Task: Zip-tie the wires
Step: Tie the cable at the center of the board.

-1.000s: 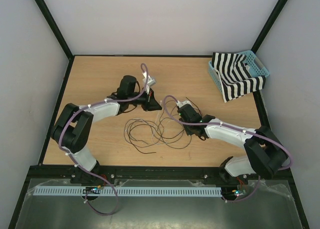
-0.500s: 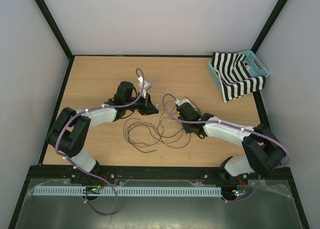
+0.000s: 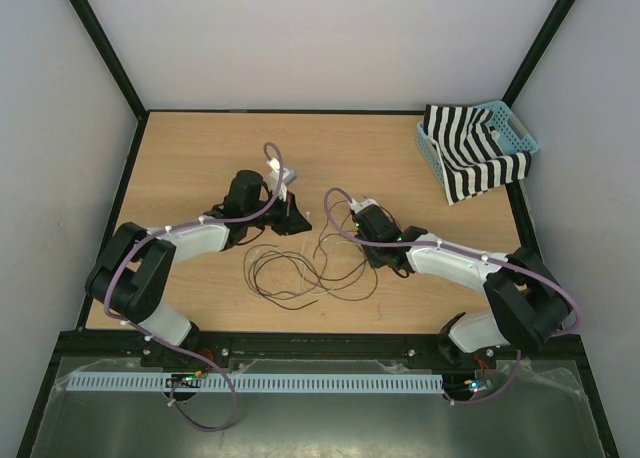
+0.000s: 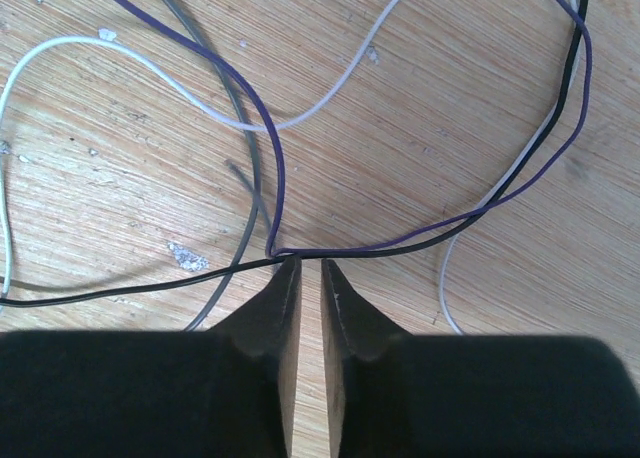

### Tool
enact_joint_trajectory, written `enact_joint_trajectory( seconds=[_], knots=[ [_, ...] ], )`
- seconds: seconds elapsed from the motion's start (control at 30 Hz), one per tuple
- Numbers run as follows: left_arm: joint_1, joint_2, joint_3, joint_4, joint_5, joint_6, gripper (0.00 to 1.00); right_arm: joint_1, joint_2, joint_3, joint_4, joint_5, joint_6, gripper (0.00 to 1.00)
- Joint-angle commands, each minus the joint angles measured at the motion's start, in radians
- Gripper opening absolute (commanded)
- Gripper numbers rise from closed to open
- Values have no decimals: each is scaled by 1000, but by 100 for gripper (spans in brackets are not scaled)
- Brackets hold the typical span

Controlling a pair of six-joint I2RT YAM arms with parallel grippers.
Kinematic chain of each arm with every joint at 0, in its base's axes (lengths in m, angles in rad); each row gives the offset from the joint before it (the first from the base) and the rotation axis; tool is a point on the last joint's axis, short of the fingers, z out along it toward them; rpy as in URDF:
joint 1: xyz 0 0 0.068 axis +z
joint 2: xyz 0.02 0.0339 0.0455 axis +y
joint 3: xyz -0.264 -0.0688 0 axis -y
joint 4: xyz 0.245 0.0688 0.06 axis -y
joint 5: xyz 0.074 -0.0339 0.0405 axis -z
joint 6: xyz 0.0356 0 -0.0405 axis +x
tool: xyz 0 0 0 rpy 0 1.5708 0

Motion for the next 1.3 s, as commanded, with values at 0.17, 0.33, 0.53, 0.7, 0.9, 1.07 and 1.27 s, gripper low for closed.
enact_joint_trajectory(
  seconds=[0.17, 0.33, 0.53, 0.7, 0.9, 1.07, 1.27],
  knots=[
    [1, -34, -9, 25, -53, -43, 0, -4, -96, 58, -32, -71, 8, 44],
    [2, -33, -7, 24, -61, -47, 0, 7, -179, 106, -77, -181, 27, 54],
    [3, -35, -5, 24, -66, -57, 0, 151, -210, 158, -63, -330, 18, 63],
    [3, -31, -6, 24, -64, -64, 0, 280, -151, 134, 30, -424, 12, 63],
    [2, -27, -4, 23, -65, -68, 0, 383, -32, 131, 73, -420, 10, 62],
    [3, -26, -2, 23, -65, -71, 0, 461, 49, 138, 123, -416, 5, 62],
    [2, -24, -1, 22, -62, -78, 0, 540, 164, 167, 150, -378, -41, 62]
  ],
)
